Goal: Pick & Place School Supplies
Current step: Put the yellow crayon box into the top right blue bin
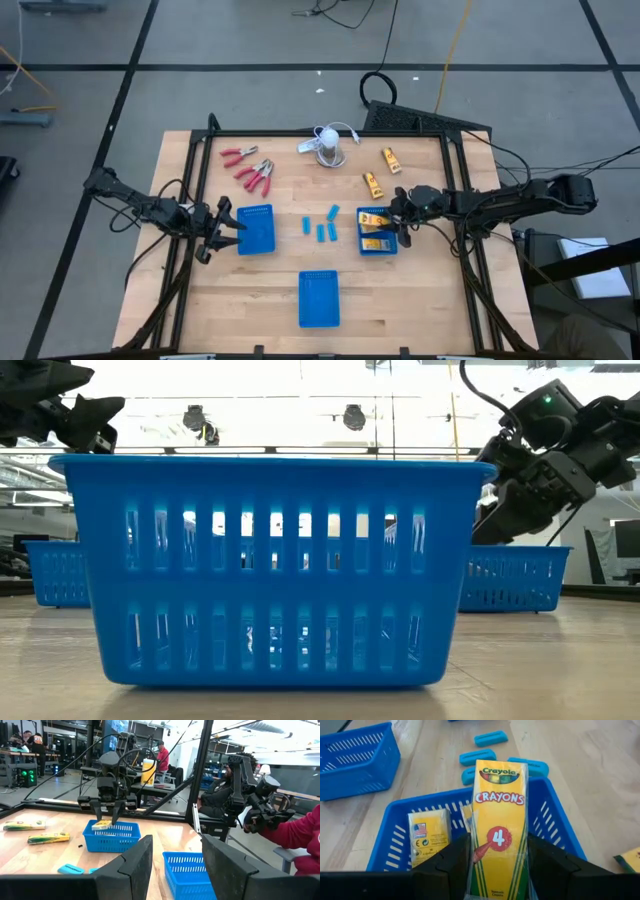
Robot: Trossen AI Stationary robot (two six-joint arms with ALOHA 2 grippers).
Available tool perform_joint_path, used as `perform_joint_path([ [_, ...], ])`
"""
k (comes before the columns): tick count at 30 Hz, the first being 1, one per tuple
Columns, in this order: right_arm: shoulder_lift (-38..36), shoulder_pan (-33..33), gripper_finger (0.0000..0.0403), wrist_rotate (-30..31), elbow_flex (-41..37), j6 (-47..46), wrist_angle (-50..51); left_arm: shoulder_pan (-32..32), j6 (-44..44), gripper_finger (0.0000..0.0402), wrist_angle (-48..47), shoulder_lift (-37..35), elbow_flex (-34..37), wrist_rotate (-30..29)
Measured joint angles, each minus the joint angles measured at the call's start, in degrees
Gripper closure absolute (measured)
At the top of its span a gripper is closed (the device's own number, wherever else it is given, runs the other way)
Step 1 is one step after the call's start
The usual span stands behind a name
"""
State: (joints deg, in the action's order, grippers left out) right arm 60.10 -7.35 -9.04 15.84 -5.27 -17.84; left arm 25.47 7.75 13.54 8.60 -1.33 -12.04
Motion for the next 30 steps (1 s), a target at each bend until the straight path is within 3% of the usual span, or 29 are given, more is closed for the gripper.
perform_joint_path([
  [30, 0.0, 0.0, 0.0236, 0.0, 0.0, -1.1, -0.3, 0.0, 0.0, 0.0229, 0.0, 0.0, 0.0, 0.0],
])
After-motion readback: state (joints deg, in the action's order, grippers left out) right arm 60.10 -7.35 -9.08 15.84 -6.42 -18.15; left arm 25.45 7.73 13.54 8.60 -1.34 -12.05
